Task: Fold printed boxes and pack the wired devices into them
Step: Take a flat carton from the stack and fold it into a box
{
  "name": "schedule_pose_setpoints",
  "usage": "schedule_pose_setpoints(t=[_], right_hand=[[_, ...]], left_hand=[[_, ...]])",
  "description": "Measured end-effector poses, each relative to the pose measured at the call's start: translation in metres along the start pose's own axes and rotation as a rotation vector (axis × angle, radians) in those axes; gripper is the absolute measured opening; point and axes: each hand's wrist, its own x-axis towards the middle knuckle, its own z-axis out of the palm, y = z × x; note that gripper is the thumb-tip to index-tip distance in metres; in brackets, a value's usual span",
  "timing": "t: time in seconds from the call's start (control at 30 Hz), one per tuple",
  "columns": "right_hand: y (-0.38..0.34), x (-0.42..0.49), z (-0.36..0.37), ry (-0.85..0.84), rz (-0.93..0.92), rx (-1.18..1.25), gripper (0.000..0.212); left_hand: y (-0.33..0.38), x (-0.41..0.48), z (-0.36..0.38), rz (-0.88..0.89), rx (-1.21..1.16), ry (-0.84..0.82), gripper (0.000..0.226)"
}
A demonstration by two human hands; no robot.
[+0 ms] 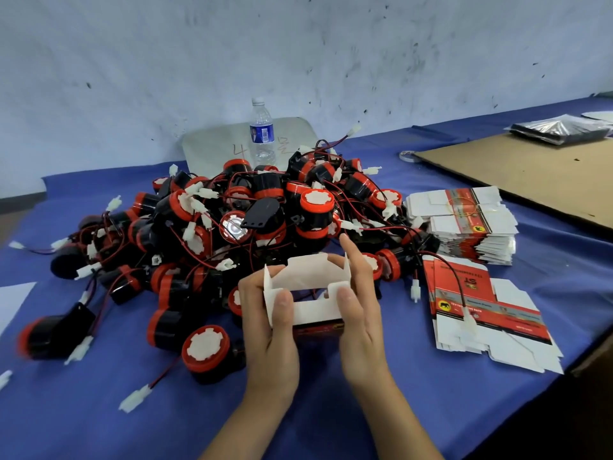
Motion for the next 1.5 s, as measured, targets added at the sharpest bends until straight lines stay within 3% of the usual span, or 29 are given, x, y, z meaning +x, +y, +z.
schedule_pose_setpoints(t=[0.13,0.27,0.43,0.57,0.73,0.8,0.87,1.0,1.13,1.27,1.5], right_hand=[[0.004,-0.001,0.0,0.028,-0.022,-0.074,0.045],[0.003,-0.002,0.003,0.102,-0.108,-0.074,0.045],[0.002,-0.003,0.0,0.154,-0.249,-0.217,0.018],[0.001,-0.002,-0.003,0.172,-0.312,-0.323,0.03],[0.002,-0.003,-0.002,0.148,-0.235,-0.326,0.037],[-0.001,-0.002,-0.001,0.162,-0.081,-0.218,0.032],[-0.004,-0.001,-0.001,0.2,0.063,-0.059,0.025],[-0.006,0.001,-0.002,0.211,0.127,0.059,0.036],[-0.006,0.004,-0.008,0.107,0.222,0.19,0.014],[-0.003,0.008,-0.011,-0.068,0.257,0.321,0.052],[-0.004,0.004,-0.007,-0.193,0.235,0.312,0.021]], left_hand=[[0.001,0.0,-0.001,-0.035,-0.095,0.001,0.016],[0.0,0.0,0.0,-0.093,-0.096,0.032,0.034],[0.003,0.0,0.0,-0.063,-0.096,0.091,0.043],[0.002,0.0,-0.001,-0.062,-0.151,0.147,0.036],[0.002,0.002,-0.005,-0.032,-0.105,0.11,0.03],[0.004,0.004,-0.007,0.028,-0.065,0.073,0.021],[0.004,0.006,-0.008,0.095,-0.018,0.005,0.029],[0.0,0.007,-0.009,0.138,0.115,-0.038,0.028],[-0.001,0.007,-0.009,0.159,0.18,-0.005,0.025],[-0.001,0.01,-0.015,0.199,0.221,-0.001,0.036],[-0.004,0.011,-0.02,0.209,0.212,-0.008,0.048]])
